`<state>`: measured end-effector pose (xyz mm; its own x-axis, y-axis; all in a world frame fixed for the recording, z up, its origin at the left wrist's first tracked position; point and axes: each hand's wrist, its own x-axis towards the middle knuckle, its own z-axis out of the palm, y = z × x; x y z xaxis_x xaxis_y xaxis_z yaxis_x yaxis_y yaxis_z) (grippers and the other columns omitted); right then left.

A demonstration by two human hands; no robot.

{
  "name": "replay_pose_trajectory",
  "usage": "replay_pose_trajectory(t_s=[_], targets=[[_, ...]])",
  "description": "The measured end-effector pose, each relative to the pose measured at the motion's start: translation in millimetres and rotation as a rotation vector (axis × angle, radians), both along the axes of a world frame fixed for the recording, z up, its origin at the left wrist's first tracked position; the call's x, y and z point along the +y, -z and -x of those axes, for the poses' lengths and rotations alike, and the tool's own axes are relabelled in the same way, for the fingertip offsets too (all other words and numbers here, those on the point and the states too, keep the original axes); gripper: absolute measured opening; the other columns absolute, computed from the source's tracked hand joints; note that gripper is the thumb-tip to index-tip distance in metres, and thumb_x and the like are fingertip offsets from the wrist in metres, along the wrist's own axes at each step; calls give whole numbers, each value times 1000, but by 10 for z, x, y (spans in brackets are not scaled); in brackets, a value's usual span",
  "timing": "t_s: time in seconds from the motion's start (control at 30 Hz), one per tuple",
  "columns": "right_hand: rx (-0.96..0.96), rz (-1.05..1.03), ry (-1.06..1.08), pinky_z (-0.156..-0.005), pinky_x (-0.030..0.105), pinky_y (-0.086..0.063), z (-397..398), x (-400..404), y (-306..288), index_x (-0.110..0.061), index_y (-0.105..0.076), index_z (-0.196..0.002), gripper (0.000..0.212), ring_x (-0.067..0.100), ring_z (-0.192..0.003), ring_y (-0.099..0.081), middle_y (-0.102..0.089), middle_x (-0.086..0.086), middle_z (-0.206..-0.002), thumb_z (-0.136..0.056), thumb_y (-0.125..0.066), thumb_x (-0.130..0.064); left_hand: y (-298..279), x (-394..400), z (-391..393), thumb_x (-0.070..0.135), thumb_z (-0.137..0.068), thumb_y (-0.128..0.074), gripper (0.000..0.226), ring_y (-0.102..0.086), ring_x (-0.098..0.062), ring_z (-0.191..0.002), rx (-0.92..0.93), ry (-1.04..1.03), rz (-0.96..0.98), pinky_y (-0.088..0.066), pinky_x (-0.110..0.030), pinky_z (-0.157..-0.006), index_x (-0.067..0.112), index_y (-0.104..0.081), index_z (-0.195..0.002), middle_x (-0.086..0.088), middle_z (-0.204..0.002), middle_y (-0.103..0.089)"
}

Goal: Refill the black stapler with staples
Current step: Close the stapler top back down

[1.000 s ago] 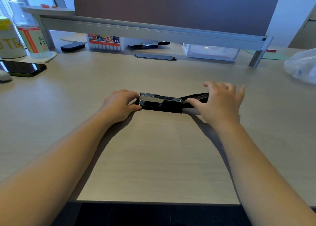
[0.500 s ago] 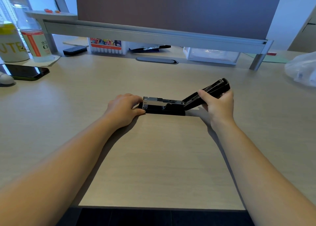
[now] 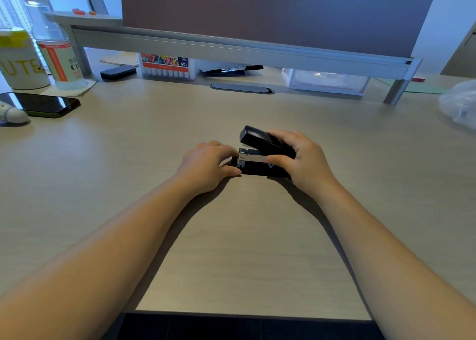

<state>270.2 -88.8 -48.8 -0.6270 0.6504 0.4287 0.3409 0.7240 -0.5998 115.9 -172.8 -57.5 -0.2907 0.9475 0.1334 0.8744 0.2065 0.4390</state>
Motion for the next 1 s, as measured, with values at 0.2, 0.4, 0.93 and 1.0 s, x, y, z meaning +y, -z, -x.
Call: replay_pose_trajectory(t_s=[0.2, 0.4, 0.93, 1.0], targets=[[-42, 87, 28, -90, 28, -35, -34, 16, 26, -16, -39, -128, 55, 13, -103, -42, -51, 9, -124, -78, -63, -17, 1, -12, -31, 26, -77, -63, 76, -42, -24, -125, -157, -9, -99, -34, -42, -105, 23, -18, -138, -7, -137, -47], [-31, 255, 79, -87, 29, -36, -154, 50, 53, -16, -35, -126, 58, 16, -99, -43, -48, 6, -120, -76, -66, -17, -23, -64, -73, 18, -78, -62, 89, -44, -23, -122, -83, 127, -151, -35, -37, -104, 34, 1, -139, -11, -139, -43], [-109, 246, 99, -85, 30, -37, -272, -3, 26, -18, -41, -117, 47, 22, -106, -46, -49, 9, -122, -77, -63, -8, 3, -55, -85, 19, -82, -57, 66, -56, -23, -103, -36, 88, -155, -42, -34, -89, 29, -22, -137, -10, -116, -61], [-134, 205, 119, -88, 33, -38, -252, 22, 23, -18, -42, -117, 46, 26, -111, -47, -50, 12, -125, -77, -64, -10, 1, -32, -79, 19, -82, -57, 67, -56, -22, -97, -10, 91, -154, -43, -32, -86, 27, -21, -137, -11, -115, -61]])
